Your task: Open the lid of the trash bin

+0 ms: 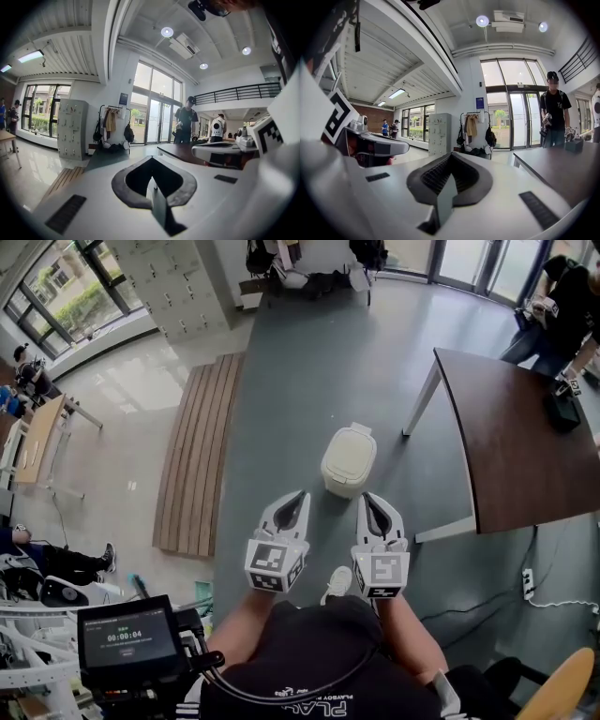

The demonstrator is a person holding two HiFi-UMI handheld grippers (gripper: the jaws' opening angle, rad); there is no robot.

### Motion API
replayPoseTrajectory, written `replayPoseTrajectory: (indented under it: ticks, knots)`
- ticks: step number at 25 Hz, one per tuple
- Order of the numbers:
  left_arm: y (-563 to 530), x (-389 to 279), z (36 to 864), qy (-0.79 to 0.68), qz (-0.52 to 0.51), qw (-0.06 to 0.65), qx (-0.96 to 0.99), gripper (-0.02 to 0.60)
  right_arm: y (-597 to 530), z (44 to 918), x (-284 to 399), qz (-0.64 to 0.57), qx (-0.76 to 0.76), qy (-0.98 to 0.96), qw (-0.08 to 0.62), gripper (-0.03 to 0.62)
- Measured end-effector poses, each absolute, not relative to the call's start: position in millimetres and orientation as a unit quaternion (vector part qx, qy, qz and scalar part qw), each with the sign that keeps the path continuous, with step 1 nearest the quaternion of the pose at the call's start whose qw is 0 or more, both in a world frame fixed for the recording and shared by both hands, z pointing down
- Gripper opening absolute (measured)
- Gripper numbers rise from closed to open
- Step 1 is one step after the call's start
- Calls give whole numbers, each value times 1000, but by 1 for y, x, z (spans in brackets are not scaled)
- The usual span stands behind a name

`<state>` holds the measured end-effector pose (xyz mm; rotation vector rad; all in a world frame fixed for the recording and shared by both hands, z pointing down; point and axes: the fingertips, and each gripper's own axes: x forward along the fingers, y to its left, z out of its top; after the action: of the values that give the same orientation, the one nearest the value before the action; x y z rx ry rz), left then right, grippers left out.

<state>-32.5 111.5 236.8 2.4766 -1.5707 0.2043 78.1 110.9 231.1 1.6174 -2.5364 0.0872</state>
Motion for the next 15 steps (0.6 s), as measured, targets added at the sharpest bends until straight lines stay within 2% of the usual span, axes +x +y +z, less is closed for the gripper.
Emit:
replayPoseTrajectory:
  ticks: [15]
  knots:
    - [111,-23,225,-526,83,101,840,-2,115,222,85,29,542,-837,72,2]
